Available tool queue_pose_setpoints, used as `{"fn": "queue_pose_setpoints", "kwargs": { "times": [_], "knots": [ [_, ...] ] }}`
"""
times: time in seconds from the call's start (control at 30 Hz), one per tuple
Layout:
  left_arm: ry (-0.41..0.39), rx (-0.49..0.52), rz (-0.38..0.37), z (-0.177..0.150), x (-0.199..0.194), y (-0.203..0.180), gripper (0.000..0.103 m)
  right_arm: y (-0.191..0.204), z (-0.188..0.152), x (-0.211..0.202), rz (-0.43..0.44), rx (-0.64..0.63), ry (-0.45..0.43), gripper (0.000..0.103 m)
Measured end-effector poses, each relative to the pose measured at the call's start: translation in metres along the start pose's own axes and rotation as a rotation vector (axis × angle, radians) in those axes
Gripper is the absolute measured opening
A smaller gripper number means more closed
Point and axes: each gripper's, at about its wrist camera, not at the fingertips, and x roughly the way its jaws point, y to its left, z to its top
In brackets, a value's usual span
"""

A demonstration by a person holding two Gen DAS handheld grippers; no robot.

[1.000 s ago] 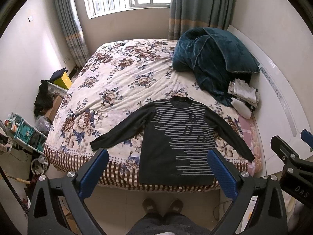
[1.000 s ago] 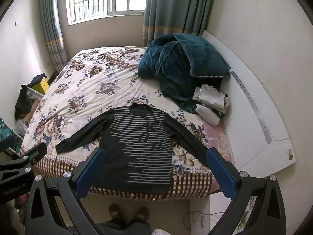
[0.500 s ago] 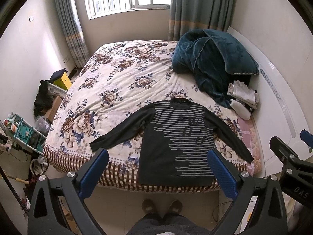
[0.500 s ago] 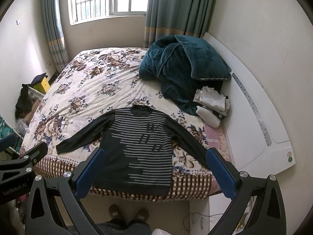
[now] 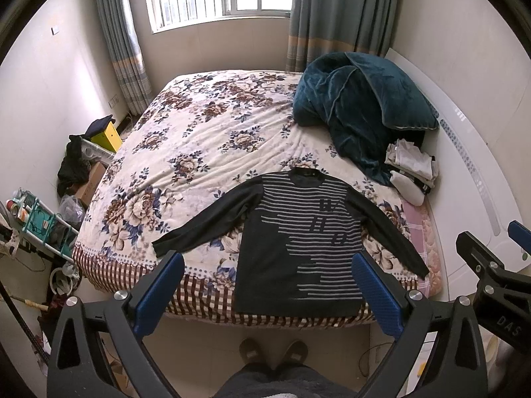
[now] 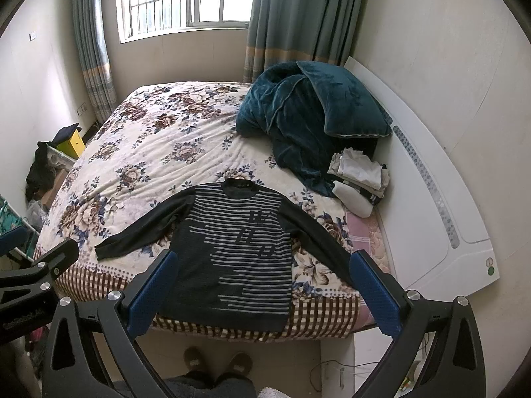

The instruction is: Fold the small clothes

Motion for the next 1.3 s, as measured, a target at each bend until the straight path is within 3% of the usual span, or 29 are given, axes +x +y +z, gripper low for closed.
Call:
{"fn": "queue_pose_setpoints", "kwargs": {
  "times": [0.27, 0.4, 0.5, 0.63, 0.8, 0.93, 1.1, 1.2, 1.23, 1.27, 1.3],
  "knots": [
    [-0.016, 0.002, 0.007, 0.003, 0.005, -0.001, 0.103, 0.002, 0.0, 0.001, 0.001, 0.006, 0.009, 0.103],
    [-0.06, 0.018, 0.049, 0.012, 0.036, -0.003, 0.103, 0.001, 0.004, 0.009, -0.009, 0.035, 0.024, 0.103],
    [-0.076, 0.039, 0.065, 0.009, 0.067, 0.002, 0.103, -0.017, 0.0, 0.037, -0.058, 0.104, 0.055, 0.103],
    [-0.044, 0.065, 0.051, 0.01, 0.123, -0.009, 0.103, -0.057, -0.023, 0.091, -0.149, 0.226, 0.115, 0.103],
    [0.03, 0.104, 0.05, 0.014, 0.209, -0.047, 0.103, -0.149, -0.077, 0.187, -0.234, 0.486, 0.225, 0.103],
    [0.1, 0.118, 0.083, 0.01, 0.276, -0.072, 0.103, -0.225, -0.13, 0.264, -0.271, 0.695, 0.306, 0.103],
    [0.22, 0.11, 0.148, 0.014, 0.374, -0.112, 0.103, -0.314, -0.195, 0.374, -0.257, 0.94, 0.389, 0.103],
    [0.286, 0.112, 0.163, 0.008, 0.424, -0.122, 0.103, -0.36, -0.243, 0.453, -0.234, 1.107, 0.442, 0.09],
    [0.305, 0.118, 0.168, 0.007, 0.441, -0.124, 0.103, -0.37, -0.256, 0.472, -0.23, 1.151, 0.452, 0.077],
    [0.319, 0.131, 0.175, 0.003, 0.46, -0.128, 0.103, -0.385, -0.275, 0.495, -0.223, 1.214, 0.448, 0.056],
    [0.34, 0.146, 0.197, -0.002, 0.481, -0.132, 0.103, -0.395, -0.29, 0.512, -0.217, 1.27, 0.443, 0.049]
  ]
}}
